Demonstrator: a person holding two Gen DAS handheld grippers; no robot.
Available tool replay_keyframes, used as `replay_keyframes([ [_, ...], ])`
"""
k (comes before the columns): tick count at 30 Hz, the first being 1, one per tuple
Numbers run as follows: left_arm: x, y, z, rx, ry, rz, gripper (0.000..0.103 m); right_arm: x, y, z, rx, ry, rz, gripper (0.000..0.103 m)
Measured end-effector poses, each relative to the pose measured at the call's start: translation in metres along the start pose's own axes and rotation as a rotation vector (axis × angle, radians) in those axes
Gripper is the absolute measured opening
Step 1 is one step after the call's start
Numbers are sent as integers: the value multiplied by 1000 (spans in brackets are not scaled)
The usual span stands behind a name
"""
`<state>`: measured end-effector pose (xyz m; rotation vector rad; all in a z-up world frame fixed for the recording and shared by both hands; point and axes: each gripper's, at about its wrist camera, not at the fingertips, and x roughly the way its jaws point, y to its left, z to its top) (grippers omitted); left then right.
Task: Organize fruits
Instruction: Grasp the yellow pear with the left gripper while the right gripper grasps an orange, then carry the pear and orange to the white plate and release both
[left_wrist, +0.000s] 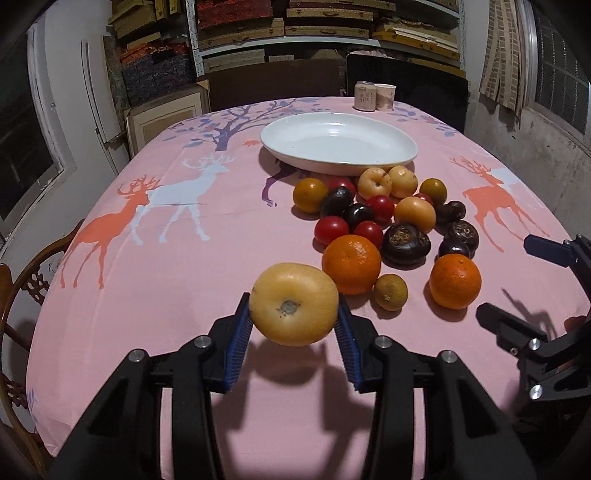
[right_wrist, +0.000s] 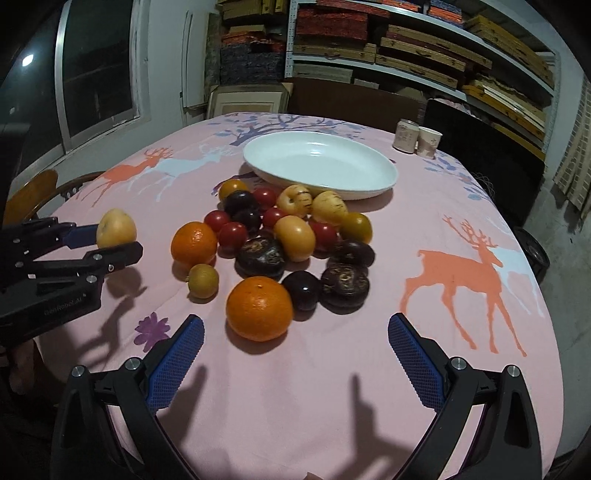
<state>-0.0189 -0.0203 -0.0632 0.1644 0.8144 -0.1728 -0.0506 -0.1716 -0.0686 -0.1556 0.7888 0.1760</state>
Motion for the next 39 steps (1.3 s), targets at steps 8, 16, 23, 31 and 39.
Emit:
replay_keyframes([
  [8, 11, 8, -4, -25, 30, -8, 42, 31, 9, 2, 29, 69, 20, 67],
  [16, 16, 5, -4, -12, 37, -10, 42, 33, 8, -2, 42, 71, 48, 47],
  [23, 17, 1, -3, -3, 39, -15, 42, 28, 1, -5, 61, 66, 74, 47],
  [31, 13, 3, 1, -8, 29, -22, 42, 12, -9, 0, 66, 24, 74, 47],
  [39, -1, 10, 77, 4, -61, -74, 42, 1, -63, 72, 136, -59, 121, 47],
])
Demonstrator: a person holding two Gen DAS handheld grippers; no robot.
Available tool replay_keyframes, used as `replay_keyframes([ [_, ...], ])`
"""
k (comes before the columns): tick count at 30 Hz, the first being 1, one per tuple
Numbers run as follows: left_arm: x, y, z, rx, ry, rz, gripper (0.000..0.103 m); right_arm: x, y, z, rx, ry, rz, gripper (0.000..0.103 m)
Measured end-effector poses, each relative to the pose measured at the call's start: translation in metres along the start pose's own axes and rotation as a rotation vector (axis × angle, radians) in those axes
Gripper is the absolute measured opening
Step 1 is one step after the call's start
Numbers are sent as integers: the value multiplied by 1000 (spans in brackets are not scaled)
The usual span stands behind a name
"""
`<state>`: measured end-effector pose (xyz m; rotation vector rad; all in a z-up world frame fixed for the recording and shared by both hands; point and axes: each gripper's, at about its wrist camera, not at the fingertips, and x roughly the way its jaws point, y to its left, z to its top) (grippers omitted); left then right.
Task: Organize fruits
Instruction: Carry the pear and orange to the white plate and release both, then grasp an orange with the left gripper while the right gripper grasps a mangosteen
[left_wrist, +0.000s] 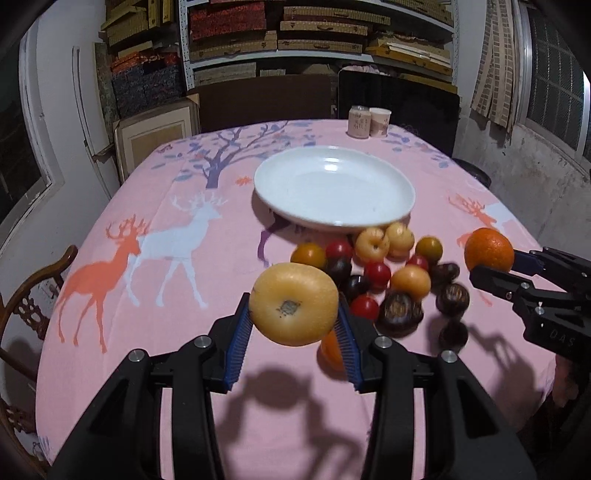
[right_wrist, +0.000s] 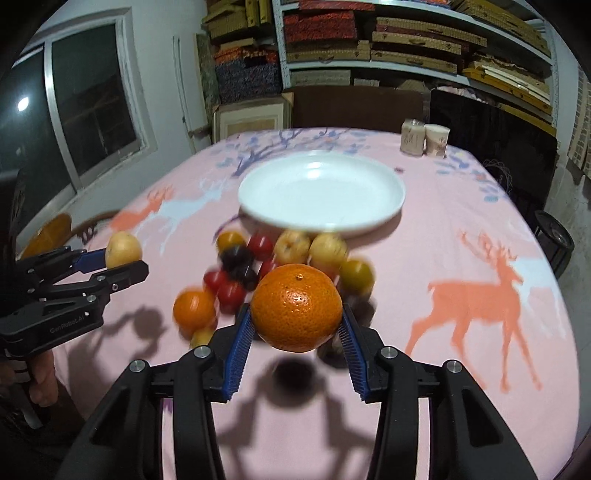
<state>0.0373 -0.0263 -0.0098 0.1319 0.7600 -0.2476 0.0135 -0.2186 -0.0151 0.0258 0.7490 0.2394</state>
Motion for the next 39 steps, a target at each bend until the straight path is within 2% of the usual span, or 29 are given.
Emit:
replay_keyframes([
  [4, 28, -4, 63, 27, -29, -69, 43, 28, -29, 61, 24, -13, 15, 47],
  [5, 39, -6, 77, 35, -35, -68, 43, 38, -36, 74, 30, -10, 12, 47],
  [10, 134, -6, 134, 21, 61, -106, 43, 117, -71, 125, 57, 56, -3, 47],
  [16, 220, -6, 159, 11, 141, -88, 43, 197, -94, 145, 69, 137, -2, 47],
  [20, 254, -2, 164, 26, 190, -50, 43, 222, -94, 147, 53, 166, 0, 48],
  [21, 260, 0, 164, 21, 202, -48, 48, 223, -93, 148, 43, 159, -1, 49],
  [22, 261, 2, 164, 18, 203, -48, 62, 222, -92, 148, 34, 143, -1, 55],
  [25, 253, 8, 164, 24, 147, -5, 84, 214, -89, 152, 27, 105, -27, 59],
  [31, 211, 23, 155, -27, 87, 6, 91, 175, -71, 149, -46, 31, -147, 59],
  [35, 172, 29, 139, -36, 46, 12, 92, 137, -60, 140, -52, -14, -175, 59],
  [39, 127, 28, 110, -30, 23, 15, 93, 96, -43, 117, -58, -33, -178, 62],
])
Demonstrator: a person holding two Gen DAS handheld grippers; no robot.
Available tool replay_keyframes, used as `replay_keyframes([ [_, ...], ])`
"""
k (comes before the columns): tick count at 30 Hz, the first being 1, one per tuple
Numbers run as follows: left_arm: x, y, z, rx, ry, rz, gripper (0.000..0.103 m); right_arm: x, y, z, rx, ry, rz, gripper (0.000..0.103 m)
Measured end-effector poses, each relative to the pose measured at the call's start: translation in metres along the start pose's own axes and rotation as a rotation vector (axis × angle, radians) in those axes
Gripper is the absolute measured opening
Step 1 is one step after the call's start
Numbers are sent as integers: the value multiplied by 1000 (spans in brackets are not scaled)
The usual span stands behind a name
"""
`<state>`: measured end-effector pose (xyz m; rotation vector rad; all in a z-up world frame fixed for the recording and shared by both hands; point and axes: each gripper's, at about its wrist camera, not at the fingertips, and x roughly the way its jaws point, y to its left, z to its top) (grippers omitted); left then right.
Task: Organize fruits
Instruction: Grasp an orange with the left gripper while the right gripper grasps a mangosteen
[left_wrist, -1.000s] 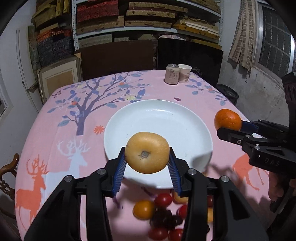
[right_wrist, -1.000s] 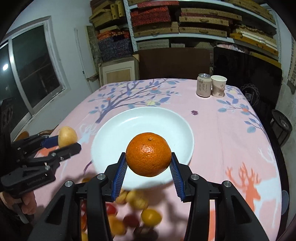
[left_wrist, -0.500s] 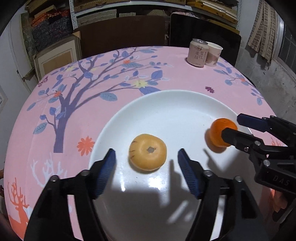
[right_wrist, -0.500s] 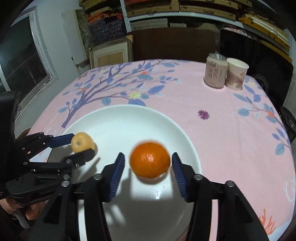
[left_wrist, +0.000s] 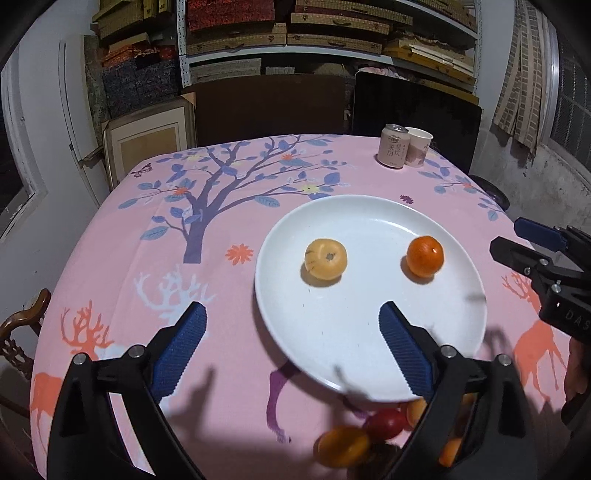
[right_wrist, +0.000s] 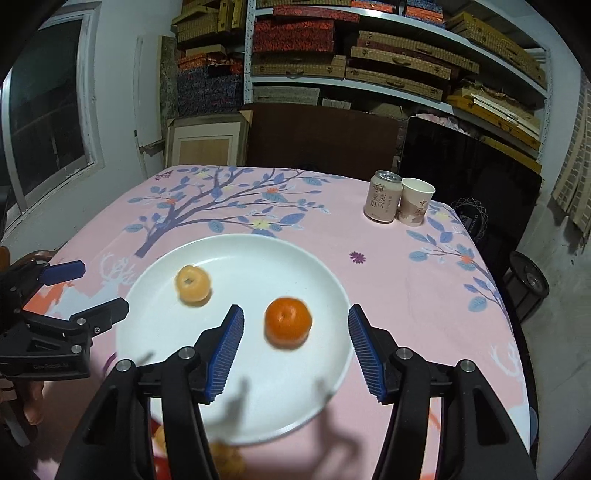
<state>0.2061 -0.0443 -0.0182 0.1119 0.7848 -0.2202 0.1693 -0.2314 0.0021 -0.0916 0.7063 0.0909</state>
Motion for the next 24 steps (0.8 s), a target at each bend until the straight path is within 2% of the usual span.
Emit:
replay_keyframes([
  [3, -33, -3, -32, 24, -7, 5, 95, -34, 9, -27, 15, 0, 9, 66],
  [8, -76, -13, -96, 75, 25, -5, 96, -80, 26, -89, 38, 12, 14, 67],
  [14, -105, -27, -164, 88, 56, -10, 96, -105, 37, -153, 96, 42, 26, 67],
  [18, -104, -40, -182, 114, 55, 48, 96, -113, 41, -172, 114, 56, 24, 67],
  [24, -93, -46, -170, 90, 58, 27, 96, -122, 40, -175, 118, 41, 10, 67],
])
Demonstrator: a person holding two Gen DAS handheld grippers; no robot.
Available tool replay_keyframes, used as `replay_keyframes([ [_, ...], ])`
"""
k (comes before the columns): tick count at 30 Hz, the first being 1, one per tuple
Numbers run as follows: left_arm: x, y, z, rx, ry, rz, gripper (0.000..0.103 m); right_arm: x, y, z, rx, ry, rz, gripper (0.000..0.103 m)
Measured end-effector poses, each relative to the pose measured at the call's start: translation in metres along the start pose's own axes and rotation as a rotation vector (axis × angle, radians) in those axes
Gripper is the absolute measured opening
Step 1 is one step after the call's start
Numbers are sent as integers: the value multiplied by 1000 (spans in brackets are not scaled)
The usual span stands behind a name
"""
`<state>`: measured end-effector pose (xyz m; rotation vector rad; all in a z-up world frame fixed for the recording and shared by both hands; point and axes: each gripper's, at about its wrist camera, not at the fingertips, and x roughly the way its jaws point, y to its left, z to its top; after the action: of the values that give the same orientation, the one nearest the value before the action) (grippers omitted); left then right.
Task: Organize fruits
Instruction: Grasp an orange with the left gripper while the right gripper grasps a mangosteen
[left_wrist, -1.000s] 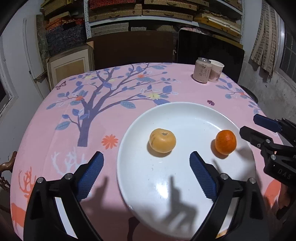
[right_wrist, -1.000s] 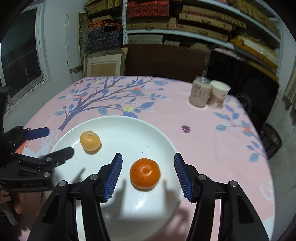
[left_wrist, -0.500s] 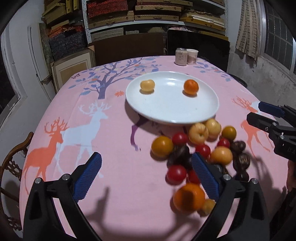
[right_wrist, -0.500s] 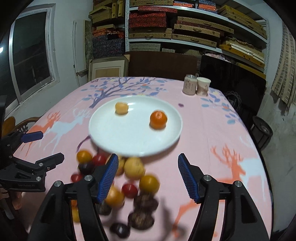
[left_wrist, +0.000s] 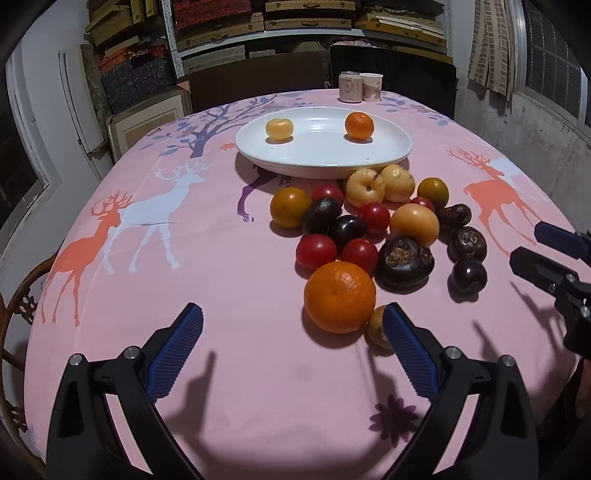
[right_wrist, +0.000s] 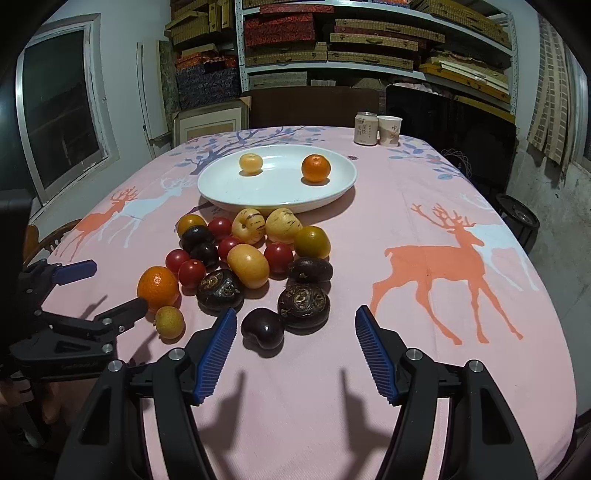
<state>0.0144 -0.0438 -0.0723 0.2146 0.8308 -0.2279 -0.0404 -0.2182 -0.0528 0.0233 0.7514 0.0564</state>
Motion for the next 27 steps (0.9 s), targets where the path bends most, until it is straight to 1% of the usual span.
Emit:
replay_keyframes([
  [3, 10, -6, 8, -6, 14, -14, 96, 1, 0, -1, -6, 5, -3, 67],
  [4, 14, -8, 10, -12, 25, -21, 91, 1, 0, -1, -9, 5, -4, 67],
  [5, 20, -9, 10, -17, 36, -25, 83, 2, 1, -1, -14, 4, -6, 67],
  [6, 24, -11, 11, -17, 49, -35, 67, 2, 2, -2, -18, 2, -8, 67],
  [7, 27, -11, 12, -28, 50, -67, 58, 2, 2, -2, -23, 0, -10, 67],
  [8, 28, -10, 13, -37, 54, -80, 53, 2, 2, -2, -26, -1, -13, 67],
  [9, 30, -10, 14, -41, 59, -102, 45, 3, 2, -2, -29, -2, -16, 67],
  [14, 26, -11, 10, -33, 37, -104, 44, 10, -3, -3, -27, 15, -24, 67],
  [16, 20, -7, 7, -45, 27, -109, 44, 15, -3, -5, -30, 37, -10, 67],
  [20, 3, 10, 6, -86, -16, -86, 44, 23, 6, -10, -60, 71, 27, 67],
  [24, -3, 21, 6, -108, -20, -71, 44, 33, 19, -10, -81, 94, 60, 66],
  [26, -2, 23, 5, -110, -14, -69, 44, 41, 24, -9, -84, 116, 69, 63],
  [27, 0, 23, 4, -113, -6, -74, 44, 45, 27, -9, -85, 131, 80, 55],
])
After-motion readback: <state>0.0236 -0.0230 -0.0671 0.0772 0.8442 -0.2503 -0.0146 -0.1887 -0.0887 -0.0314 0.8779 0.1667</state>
